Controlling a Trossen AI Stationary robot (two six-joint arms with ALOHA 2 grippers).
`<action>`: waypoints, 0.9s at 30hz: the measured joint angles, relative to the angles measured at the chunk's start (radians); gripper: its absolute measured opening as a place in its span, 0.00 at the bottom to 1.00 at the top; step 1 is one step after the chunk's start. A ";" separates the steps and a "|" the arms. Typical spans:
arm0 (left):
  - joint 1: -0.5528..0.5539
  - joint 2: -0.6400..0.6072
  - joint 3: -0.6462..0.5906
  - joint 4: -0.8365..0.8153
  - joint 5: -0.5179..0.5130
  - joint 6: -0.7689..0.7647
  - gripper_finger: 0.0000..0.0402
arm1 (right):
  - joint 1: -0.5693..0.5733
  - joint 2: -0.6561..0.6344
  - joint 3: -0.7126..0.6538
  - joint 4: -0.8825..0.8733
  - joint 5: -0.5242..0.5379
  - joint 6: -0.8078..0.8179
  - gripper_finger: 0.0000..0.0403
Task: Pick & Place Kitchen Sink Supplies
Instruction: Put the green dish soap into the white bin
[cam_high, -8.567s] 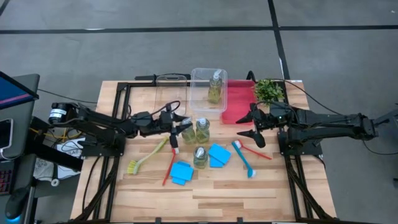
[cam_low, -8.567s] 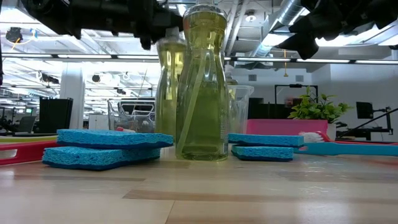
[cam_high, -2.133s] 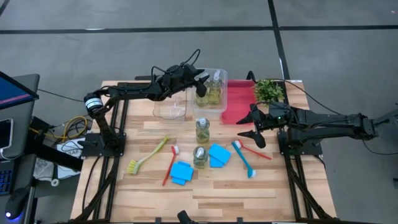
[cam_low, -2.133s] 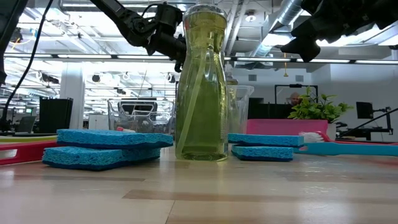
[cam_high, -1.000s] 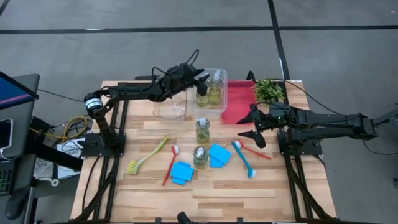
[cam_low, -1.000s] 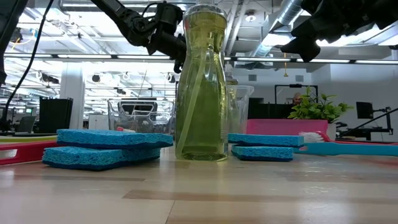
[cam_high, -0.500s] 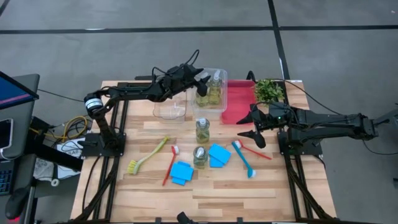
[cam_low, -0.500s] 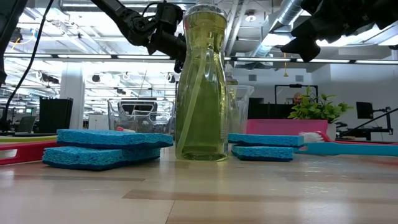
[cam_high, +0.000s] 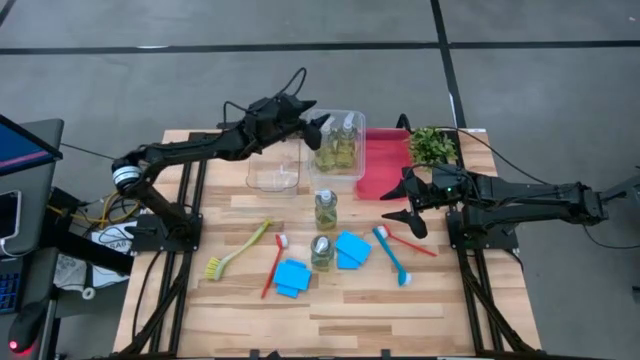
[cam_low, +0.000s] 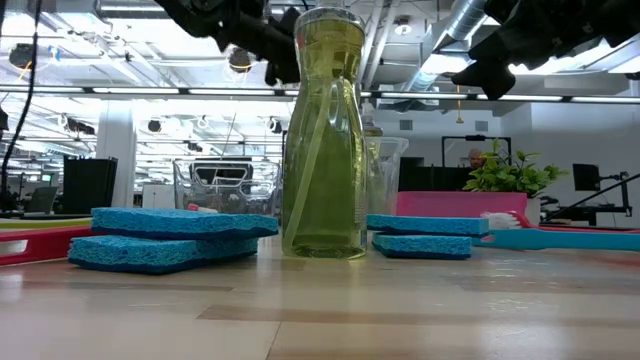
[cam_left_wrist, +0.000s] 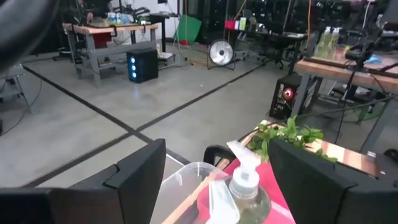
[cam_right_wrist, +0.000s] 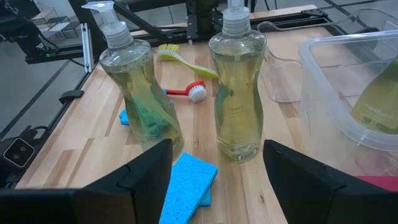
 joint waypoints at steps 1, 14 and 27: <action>0.000 -0.018 0.000 -0.033 0.000 -0.002 0.71 | 0.000 0.000 0.000 0.000 0.000 0.000 0.61; -0.106 -0.226 0.000 -0.495 0.048 -0.017 0.71 | 0.008 0.001 0.000 0.067 -0.004 0.053 0.61; -0.324 -0.555 -0.350 -0.393 0.051 -0.096 0.71 | 0.119 0.180 0.000 0.329 -0.004 0.053 0.61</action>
